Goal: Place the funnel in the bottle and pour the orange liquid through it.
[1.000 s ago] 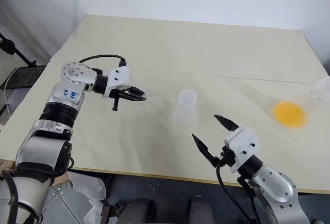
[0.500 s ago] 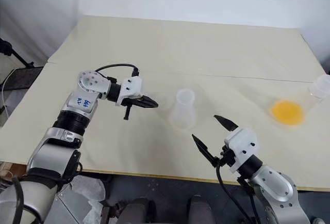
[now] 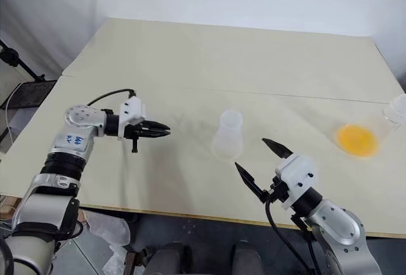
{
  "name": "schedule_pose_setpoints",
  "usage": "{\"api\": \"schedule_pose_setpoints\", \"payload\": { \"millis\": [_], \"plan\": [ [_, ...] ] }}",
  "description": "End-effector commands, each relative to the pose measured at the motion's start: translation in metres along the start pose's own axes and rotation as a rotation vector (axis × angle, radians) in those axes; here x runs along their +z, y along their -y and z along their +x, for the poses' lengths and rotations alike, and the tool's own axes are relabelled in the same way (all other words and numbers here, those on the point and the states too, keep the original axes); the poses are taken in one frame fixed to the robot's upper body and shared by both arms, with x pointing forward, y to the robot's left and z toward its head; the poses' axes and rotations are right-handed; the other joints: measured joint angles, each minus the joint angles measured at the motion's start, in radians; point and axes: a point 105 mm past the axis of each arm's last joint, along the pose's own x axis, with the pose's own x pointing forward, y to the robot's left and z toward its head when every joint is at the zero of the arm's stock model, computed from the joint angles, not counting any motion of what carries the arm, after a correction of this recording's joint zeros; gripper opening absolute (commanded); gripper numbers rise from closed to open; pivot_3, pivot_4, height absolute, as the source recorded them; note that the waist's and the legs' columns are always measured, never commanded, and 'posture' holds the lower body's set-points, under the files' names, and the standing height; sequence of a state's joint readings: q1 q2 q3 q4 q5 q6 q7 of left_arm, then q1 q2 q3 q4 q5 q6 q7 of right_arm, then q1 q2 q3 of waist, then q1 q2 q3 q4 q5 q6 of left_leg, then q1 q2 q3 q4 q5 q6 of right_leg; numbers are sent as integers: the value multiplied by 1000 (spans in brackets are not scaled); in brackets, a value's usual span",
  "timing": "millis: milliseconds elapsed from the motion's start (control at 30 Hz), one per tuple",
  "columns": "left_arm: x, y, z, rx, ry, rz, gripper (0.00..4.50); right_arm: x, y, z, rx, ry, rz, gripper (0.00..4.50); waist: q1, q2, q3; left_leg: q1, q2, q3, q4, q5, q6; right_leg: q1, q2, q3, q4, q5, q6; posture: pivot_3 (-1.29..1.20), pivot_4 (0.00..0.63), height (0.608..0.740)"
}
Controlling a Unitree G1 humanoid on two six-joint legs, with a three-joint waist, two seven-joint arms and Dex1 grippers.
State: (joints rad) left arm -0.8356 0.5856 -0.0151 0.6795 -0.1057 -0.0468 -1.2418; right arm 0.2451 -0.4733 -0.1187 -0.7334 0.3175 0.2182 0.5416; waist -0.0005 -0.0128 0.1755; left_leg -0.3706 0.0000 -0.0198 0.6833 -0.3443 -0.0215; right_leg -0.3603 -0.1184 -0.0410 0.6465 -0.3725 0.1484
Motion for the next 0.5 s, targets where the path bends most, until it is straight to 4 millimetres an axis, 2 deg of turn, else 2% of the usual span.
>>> {"api": "schedule_pose_setpoints", "payload": {
  "millis": [33, 133, 233, 500],
  "plan": [
    [10, -8, -5, 58, 84, -57, 1912, 6, -1, -1, 14, 25, -16, 4500, -1, 0, 0, 0, 0, 0, 0, 0, 0, 0, 0, 0, 0, 0, 0, 0, 150, 740],
    [11, -7, -2, 61, 86, -60, 2895, 7, -1, -1, 15, 26, -15, 4500, -2, 0, 0, 0, 0, 0, 0, 0, 0, 0, 0, 0, 0, 0, 0, 0, 150, 740],
    [14, -5, 13, 65, 136, -80, 3800, 7, -2, -1, 14, 27, -10, 4500, -1, 0, 0, 0, 0, 0, 0, 0, 0, 0, 0, 0, 0, 0, 0, 0, 150, 740],
    [28, -9, 48, 70, 239, -154, 3800, 9, -1, 2, 17, 33, -13, 4500, -4, 0, 0, 0, 0, 1, 0, 0, 0, 0, 0, 0, 0, 0, 0, 0, 150, 740]
  ]
}}
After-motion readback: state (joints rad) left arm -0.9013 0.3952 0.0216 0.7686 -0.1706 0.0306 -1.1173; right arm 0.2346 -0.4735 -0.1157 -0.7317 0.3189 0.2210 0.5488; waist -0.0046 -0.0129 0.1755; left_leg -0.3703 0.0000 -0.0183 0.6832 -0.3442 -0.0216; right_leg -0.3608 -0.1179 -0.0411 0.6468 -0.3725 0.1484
